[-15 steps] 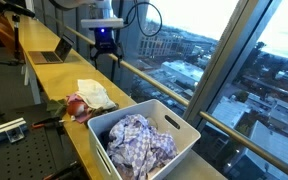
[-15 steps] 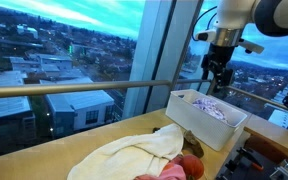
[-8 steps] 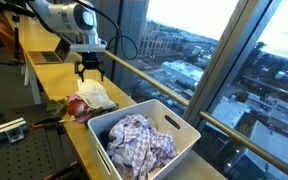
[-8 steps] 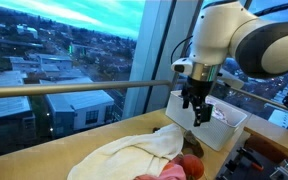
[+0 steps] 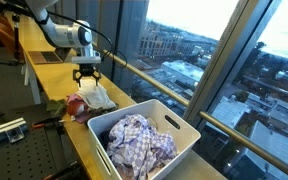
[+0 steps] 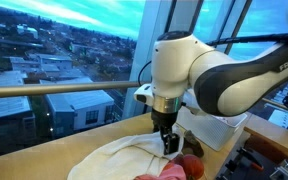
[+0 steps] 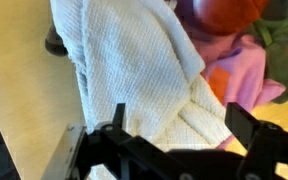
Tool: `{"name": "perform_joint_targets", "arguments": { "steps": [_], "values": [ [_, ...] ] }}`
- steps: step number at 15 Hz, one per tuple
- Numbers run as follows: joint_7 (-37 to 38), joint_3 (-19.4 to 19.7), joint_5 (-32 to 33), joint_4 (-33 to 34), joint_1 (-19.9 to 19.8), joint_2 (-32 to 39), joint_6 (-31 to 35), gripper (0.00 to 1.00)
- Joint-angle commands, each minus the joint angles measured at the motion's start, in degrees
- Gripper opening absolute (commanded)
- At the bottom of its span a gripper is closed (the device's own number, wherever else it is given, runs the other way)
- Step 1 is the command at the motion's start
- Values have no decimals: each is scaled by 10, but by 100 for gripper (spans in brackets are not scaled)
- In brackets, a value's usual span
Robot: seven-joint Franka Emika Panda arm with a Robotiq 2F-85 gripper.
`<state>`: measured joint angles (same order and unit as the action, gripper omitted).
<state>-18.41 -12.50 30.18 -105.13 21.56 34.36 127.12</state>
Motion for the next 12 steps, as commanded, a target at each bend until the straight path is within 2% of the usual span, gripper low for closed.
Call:
{"name": "perform_joint_targets", "arguments": {
  "steps": [1, 4, 9, 11, 12],
  "values": [
    [-16, 1, 0, 108, 26, 94, -19, 100],
    [-33, 4, -10, 161, 29, 159, -15, 100],
    [-58, 1, -42, 199, 11, 225, -9, 100],
    [-58, 2, -46, 196, 9, 228, -6, 72],
    [-55, 2, -46, 187, 8, 219, -4, 67]
  ]
}}
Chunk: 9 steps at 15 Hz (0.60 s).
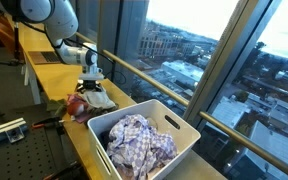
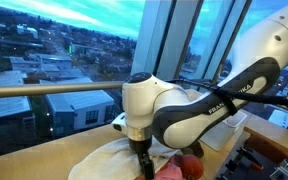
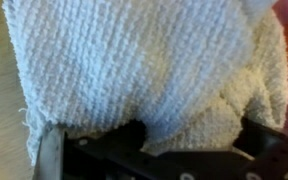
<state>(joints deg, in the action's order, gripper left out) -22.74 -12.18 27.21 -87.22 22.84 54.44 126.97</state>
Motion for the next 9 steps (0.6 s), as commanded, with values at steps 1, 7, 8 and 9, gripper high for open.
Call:
{"name": "perform_joint_targets", "arguments": {
  "steps": [1, 7, 8, 9],
  "values": [
    [-9, -1, -18, 0, -7, 10, 0, 58],
    [1, -1, -24, -76, -36, -68, 19, 14],
    [2, -1, -25, -88, -41, -80, 21, 6],
    [3, 0, -24, -103, -47, -96, 23, 2]
  ]
}}
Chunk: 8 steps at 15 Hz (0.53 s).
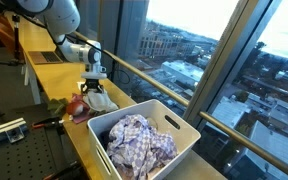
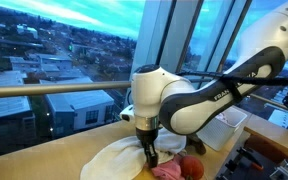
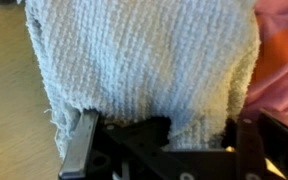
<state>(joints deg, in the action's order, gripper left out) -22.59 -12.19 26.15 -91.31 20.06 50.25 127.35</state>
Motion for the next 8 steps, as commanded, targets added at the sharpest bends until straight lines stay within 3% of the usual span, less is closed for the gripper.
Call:
{"name": "perform_joint_targets", "arguments": {
  "steps": [1, 8],
  "values": [
    [3, 0, -13, -76, -24, -70, 20, 1],
    [4, 2, -14, -150, -57, -208, 13, 0]
  ]
}}
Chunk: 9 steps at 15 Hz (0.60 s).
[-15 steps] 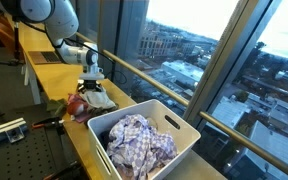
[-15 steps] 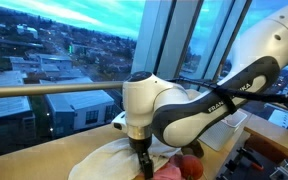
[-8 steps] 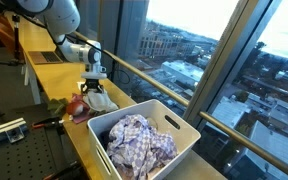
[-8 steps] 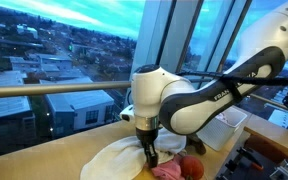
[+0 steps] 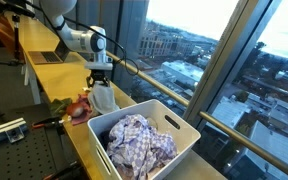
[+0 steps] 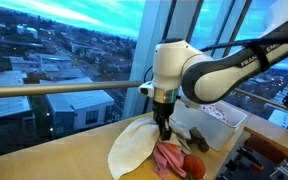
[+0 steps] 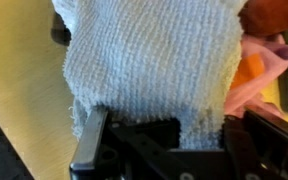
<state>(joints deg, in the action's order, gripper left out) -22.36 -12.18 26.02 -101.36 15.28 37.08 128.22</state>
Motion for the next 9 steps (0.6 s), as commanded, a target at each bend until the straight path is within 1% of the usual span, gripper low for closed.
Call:
{"name": "perform_joint_targets", "arguments": {
  "steps": [1, 9],
  "values": [
    [1, 2, -13, -56, -13, -100, 0, 0],
    [-1, 17, -4, -70, -38, -250, -32, 0]
  ]
}}
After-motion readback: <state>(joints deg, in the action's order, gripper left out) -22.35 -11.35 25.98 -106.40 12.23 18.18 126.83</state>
